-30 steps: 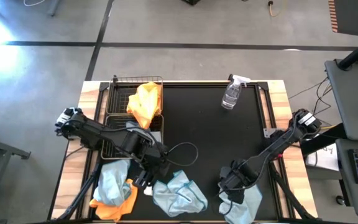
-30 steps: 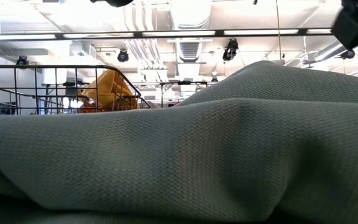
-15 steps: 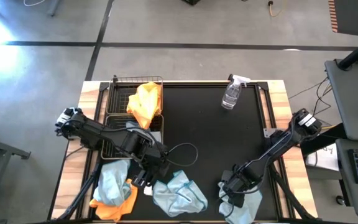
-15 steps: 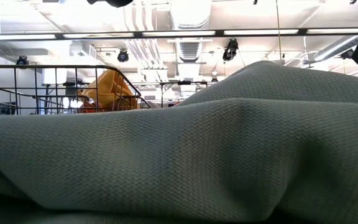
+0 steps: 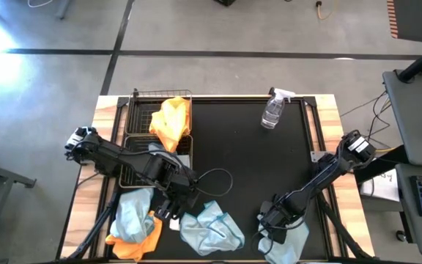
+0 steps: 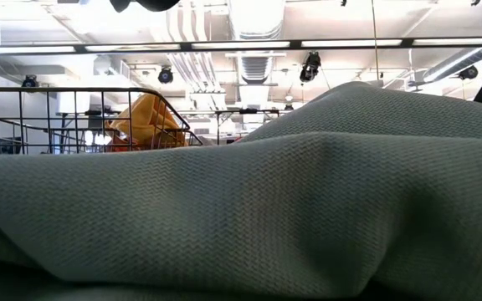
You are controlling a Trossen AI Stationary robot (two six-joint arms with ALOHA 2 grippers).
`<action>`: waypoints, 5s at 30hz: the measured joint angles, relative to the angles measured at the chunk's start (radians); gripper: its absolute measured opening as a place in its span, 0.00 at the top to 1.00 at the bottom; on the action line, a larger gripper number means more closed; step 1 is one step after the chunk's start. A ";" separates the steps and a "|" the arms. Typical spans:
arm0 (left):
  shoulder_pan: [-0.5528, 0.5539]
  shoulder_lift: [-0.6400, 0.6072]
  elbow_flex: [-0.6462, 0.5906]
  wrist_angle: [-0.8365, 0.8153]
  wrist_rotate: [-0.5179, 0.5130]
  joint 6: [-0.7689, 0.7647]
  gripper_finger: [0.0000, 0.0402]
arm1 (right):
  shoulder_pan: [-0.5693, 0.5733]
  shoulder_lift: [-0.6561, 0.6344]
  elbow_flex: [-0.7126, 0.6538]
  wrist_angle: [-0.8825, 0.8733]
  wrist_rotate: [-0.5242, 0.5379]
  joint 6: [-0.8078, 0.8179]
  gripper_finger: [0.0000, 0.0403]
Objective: Sort microfiber towel by color & place in baskets
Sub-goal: Put the right blue microfiber towel into the bottom wire basket
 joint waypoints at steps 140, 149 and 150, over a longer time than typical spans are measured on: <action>-0.154 -0.403 -0.001 -0.183 -0.236 -0.397 0.52 | -0.680 0.119 0.640 0.554 0.200 -1.089 0.87; -0.154 -0.403 -0.001 -0.183 -0.236 -0.397 0.52 | -0.685 0.119 0.639 0.769 0.208 -1.136 0.69; -0.154 -0.403 -0.001 -0.183 -0.236 -0.397 0.52 | -0.685 0.119 0.639 0.798 0.209 -1.141 0.68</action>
